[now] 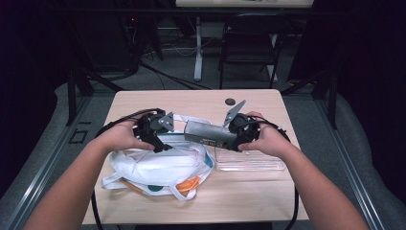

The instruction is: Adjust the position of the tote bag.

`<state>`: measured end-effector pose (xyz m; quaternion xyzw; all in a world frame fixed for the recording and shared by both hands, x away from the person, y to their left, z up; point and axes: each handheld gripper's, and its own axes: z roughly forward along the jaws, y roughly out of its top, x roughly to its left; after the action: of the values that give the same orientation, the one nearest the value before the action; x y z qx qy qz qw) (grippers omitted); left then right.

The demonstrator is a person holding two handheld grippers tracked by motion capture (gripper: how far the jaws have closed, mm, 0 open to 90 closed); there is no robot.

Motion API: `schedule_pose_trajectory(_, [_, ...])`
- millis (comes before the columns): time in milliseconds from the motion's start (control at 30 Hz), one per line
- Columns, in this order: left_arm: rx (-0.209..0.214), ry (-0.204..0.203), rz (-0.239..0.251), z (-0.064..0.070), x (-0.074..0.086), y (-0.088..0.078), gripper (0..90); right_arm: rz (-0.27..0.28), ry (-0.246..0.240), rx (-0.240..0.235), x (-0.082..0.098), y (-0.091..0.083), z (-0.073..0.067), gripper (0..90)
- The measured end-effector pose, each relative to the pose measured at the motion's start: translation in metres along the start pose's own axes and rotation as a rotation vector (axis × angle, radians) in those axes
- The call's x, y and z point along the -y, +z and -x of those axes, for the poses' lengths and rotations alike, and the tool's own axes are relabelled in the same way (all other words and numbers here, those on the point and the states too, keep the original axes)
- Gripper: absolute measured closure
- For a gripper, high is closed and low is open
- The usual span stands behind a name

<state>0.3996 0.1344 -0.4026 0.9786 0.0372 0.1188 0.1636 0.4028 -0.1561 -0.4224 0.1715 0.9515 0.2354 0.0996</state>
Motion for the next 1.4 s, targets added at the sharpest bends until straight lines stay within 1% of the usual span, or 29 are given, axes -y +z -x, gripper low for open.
schedule_pose_trajectory(300, [0.001,-0.003,0.002,0.000,0.003,0.001,35.6,-0.005,0.016,0.026,0.013,-0.008,0.009,41.8])
schedule_pose_trajectory(533, [0.004,-0.009,-0.002,0.000,0.006,0.003,35.8,-0.006,0.031,0.031,0.025,-0.013,0.015,41.9])
schedule_pose_trajectory(633, [0.006,-0.014,0.000,0.000,0.007,0.004,35.8,-0.009,0.036,0.041,0.028,-0.016,0.017,41.9])
schedule_pose_trajectory(667, [0.005,-0.014,-0.001,0.000,0.007,0.005,35.9,-0.006,0.039,0.037,0.029,-0.016,0.017,41.9])
schedule_pose_trajectory(767, [0.008,-0.015,-0.003,0.000,0.009,0.005,36.0,-0.014,0.037,0.045,0.032,-0.018,0.018,41.9])
schedule_pose_trajectory(800, [0.009,-0.014,-0.007,0.000,0.009,0.006,36.0,-0.008,0.036,0.040,0.033,-0.018,0.019,41.9])
schedule_pose_trajectory(900, [0.009,-0.022,-0.001,0.000,0.011,0.007,36.0,-0.012,0.040,0.044,0.035,-0.018,0.019,41.9])
schedule_pose_trajectory(1000, [0.010,-0.019,-0.007,0.000,0.012,0.007,36.0,-0.016,0.043,0.048,0.036,-0.020,0.021,41.9])
schedule_pose_trajectory(1133, [0.010,-0.025,0.000,0.000,0.013,0.007,36.1,-0.016,0.043,0.050,0.037,-0.020,0.022,41.9])
schedule_pose_trajectory(1400, [0.009,-0.029,-0.005,0.000,0.014,0.008,36.2,-0.023,0.043,0.056,0.040,-0.021,0.023,41.9])
